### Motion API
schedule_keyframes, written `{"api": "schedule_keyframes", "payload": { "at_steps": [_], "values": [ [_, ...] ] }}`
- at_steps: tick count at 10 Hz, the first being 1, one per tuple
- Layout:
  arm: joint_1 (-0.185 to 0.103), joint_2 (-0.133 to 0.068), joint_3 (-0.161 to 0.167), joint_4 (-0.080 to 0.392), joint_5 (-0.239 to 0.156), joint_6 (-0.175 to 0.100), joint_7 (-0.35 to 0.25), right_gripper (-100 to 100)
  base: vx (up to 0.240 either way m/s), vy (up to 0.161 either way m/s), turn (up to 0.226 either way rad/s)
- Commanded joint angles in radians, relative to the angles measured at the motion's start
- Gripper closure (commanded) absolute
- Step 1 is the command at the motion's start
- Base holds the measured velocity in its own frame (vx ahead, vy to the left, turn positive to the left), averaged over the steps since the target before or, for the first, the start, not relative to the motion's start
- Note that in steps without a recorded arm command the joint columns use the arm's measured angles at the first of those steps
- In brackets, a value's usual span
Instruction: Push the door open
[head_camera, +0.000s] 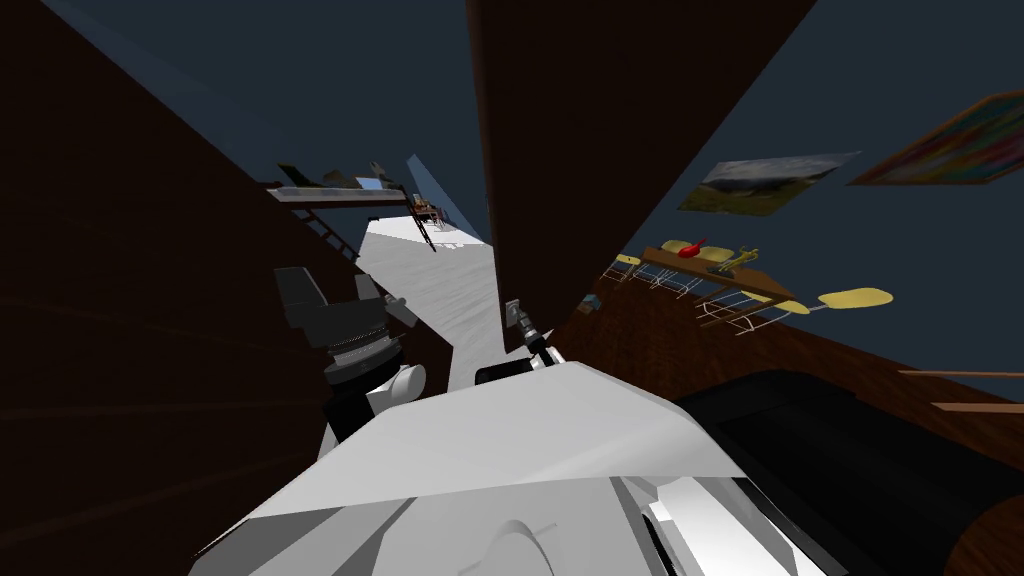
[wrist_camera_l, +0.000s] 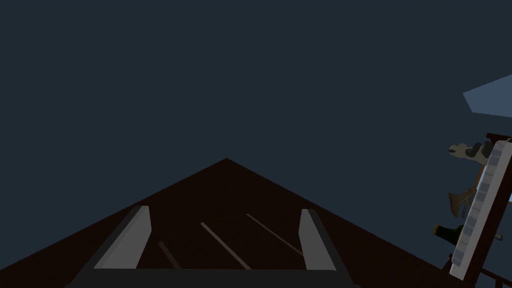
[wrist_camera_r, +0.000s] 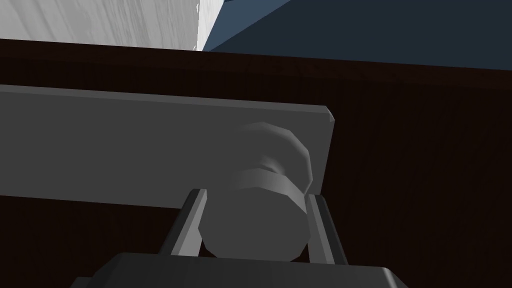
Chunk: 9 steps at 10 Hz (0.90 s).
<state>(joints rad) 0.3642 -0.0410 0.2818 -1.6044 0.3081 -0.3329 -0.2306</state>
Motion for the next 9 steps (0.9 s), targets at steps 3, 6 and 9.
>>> {"api": "schedule_keyframes", "payload": {
  "at_steps": [3, 6, 9],
  "values": [
    [0.003, -0.001, 0.001, 0.002, 0.000, 0.001, 0.000, 100, -0.018, -0.005, -0.002],
    [0.005, -0.007, 0.013, 0.006, -0.007, 0.004, 0.014, 100, 0.095, 0.014, -0.110],
    [0.005, -0.013, 0.035, 0.010, -0.021, 0.005, 0.036, 100, 0.196, 0.045, -0.192]
  ]
}}
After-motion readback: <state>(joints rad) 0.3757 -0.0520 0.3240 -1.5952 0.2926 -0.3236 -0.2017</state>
